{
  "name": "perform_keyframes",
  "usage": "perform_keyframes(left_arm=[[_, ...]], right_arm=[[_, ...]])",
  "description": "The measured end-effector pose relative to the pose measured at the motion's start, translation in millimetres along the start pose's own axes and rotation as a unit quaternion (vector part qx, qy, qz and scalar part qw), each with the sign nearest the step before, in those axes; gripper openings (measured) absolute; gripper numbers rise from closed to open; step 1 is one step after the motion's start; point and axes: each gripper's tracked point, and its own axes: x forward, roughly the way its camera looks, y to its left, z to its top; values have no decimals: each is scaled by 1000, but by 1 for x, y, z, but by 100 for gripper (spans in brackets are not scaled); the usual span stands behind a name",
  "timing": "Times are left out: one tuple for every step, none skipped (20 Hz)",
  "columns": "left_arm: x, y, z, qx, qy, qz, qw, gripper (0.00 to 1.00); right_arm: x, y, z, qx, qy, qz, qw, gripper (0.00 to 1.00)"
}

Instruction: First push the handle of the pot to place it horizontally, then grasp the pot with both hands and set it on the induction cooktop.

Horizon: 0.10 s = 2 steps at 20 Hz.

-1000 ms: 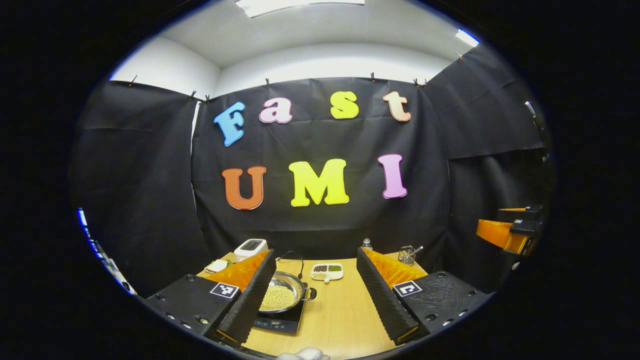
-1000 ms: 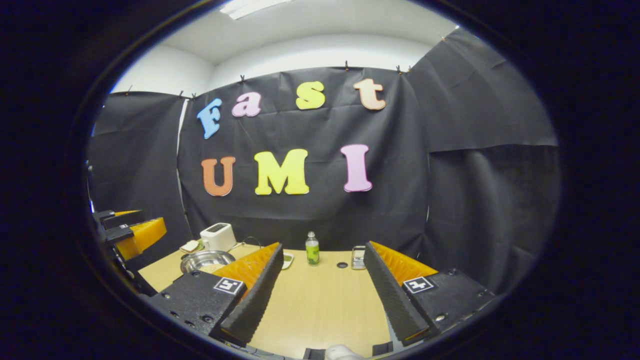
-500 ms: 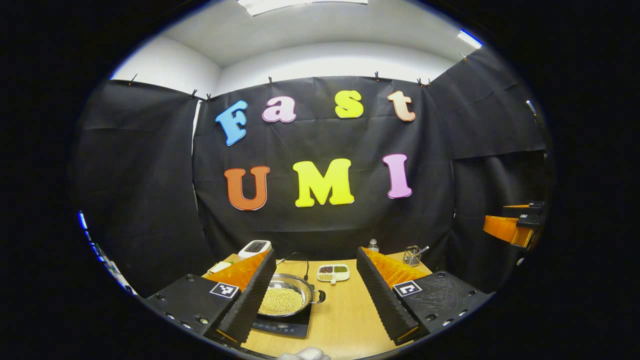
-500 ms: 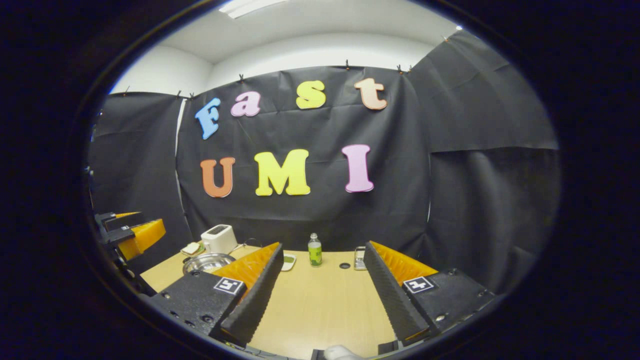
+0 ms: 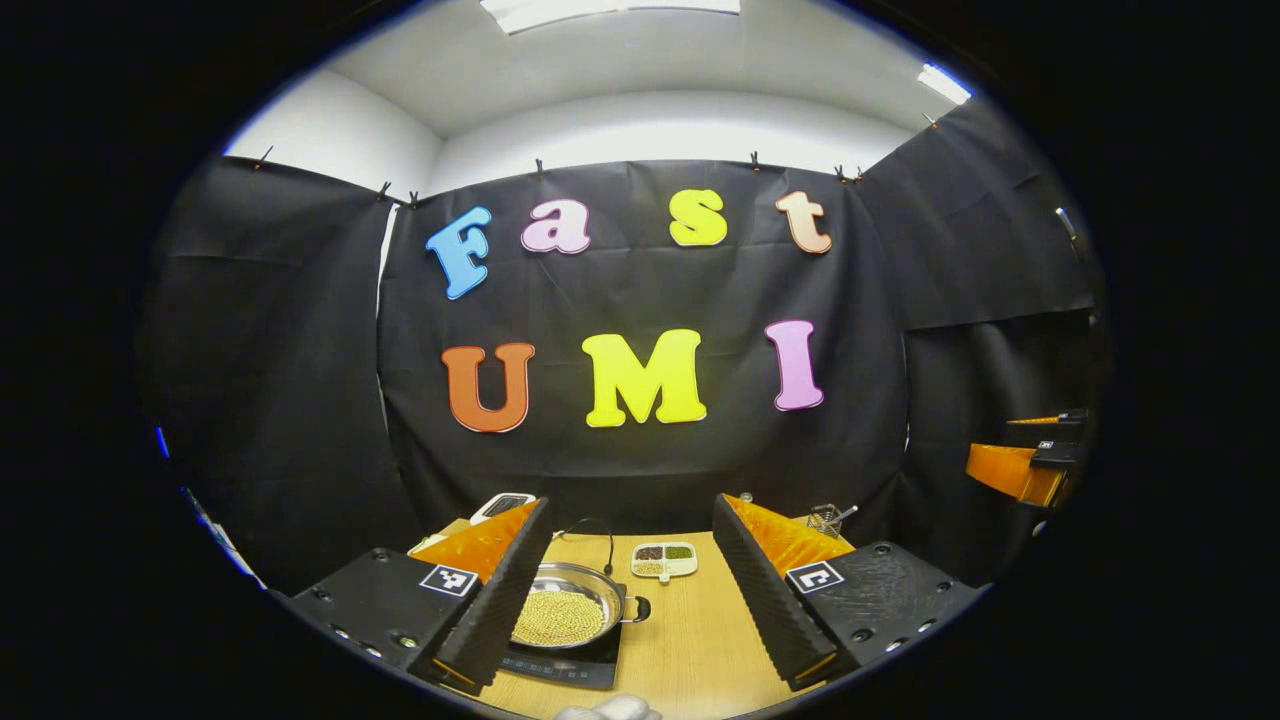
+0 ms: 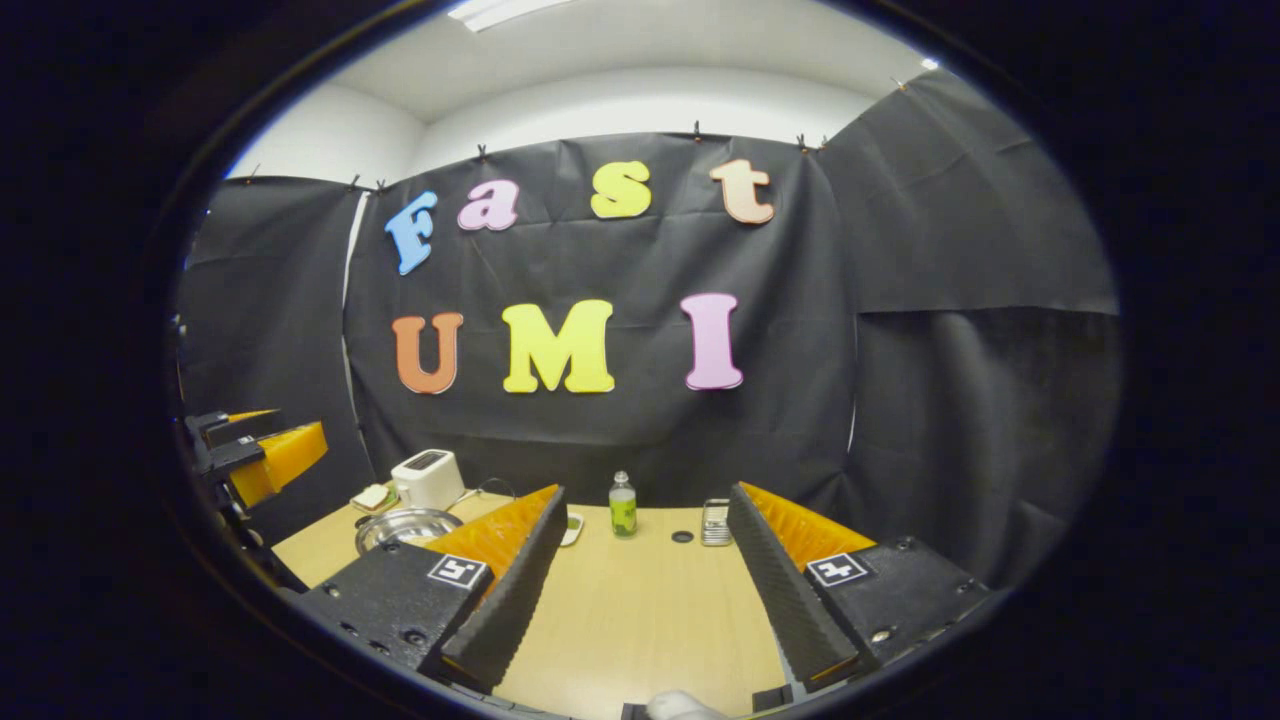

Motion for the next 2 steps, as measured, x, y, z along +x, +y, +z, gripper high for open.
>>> perform_keyframes(left_arm=[[1,0,-1,-2,0,-3,1000,96],[2,0,-2,-4,2,-5,1000,96]], right_arm=[[1,1,1,0,-1,-1,1000,97],[1,3,2,-1,0,-1,1000,97]])
